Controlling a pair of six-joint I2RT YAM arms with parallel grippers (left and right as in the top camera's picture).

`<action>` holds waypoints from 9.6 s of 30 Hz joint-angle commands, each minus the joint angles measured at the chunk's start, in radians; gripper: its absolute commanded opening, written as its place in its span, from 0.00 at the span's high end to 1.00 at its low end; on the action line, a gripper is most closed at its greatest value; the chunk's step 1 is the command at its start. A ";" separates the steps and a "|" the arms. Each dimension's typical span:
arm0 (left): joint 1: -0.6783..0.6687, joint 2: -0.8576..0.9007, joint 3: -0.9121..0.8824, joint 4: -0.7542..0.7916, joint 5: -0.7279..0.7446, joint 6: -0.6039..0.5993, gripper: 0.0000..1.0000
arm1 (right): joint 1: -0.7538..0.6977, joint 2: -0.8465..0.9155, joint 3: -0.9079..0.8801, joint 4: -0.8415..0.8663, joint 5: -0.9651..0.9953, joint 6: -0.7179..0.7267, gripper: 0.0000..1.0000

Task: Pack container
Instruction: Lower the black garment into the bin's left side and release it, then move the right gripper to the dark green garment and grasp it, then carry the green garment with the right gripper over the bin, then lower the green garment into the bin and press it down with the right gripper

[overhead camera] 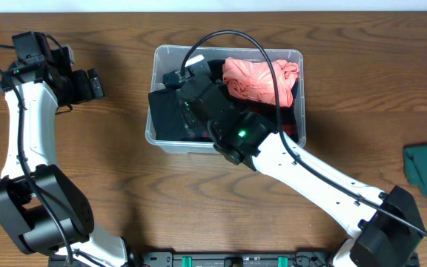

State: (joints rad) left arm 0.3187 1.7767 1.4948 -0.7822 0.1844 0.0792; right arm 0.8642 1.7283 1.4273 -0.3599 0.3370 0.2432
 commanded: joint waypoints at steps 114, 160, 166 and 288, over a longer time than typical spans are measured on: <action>0.000 0.008 0.002 -0.002 0.006 0.006 0.02 | -1.717 -0.073 -0.461 -0.307 -0.277 0.085 0.09; 0.000 0.008 0.002 -0.002 0.006 0.006 0.02 | -1.522 -0.173 -0.257 -0.382 -0.551 0.033 0.99; 0.000 0.008 0.002 -0.002 0.006 0.006 0.02 | -1.398 -0.322 -0.099 -0.453 -0.775 -0.071 0.99; 0.000 0.008 0.002 -0.002 0.006 0.006 0.02 | -0.285 -0.036 0.078 -0.682 0.186 0.307 0.99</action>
State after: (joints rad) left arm 0.3187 1.7767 1.4948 -0.7822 0.1844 0.0792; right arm 0.5961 1.6630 1.5356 -1.0180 0.5343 0.4984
